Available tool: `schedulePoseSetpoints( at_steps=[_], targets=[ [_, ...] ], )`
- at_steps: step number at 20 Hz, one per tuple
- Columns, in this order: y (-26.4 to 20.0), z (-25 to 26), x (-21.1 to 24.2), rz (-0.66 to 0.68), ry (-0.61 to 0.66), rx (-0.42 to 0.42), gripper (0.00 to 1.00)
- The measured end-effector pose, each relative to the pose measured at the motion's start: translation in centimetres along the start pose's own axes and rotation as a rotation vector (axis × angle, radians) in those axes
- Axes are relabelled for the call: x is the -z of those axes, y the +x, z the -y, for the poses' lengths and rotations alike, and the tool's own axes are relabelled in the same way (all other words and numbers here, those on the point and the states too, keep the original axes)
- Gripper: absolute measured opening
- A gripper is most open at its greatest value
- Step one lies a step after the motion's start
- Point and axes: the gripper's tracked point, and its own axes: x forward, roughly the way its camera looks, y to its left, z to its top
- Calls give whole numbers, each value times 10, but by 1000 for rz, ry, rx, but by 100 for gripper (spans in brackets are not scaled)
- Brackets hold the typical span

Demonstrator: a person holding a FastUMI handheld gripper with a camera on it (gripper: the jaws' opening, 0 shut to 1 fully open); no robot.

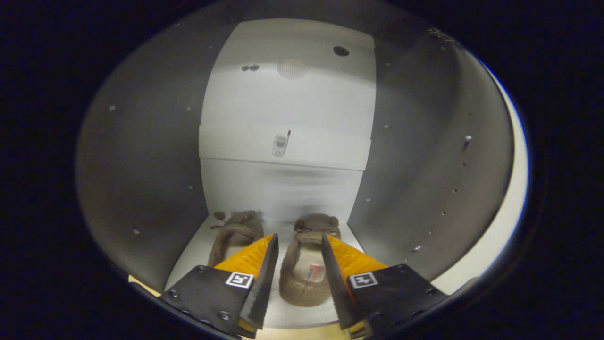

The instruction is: Open the shoe cabinet door, grab the shoes and put them into the shoe cabinet, then close the shoe cabinet door.

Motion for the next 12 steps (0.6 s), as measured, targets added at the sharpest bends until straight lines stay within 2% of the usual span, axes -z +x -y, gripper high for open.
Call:
schedulePoseSetpoints(
  at_steps=[3, 8, 12],
  targets=[
    [-34, 3, -13, 50, 26, -13, 73],
    [-121, 5, -29, 149, 84, -57, 98],
    [-218, 18, -34, 235, 131, -60, 98]
  ],
)
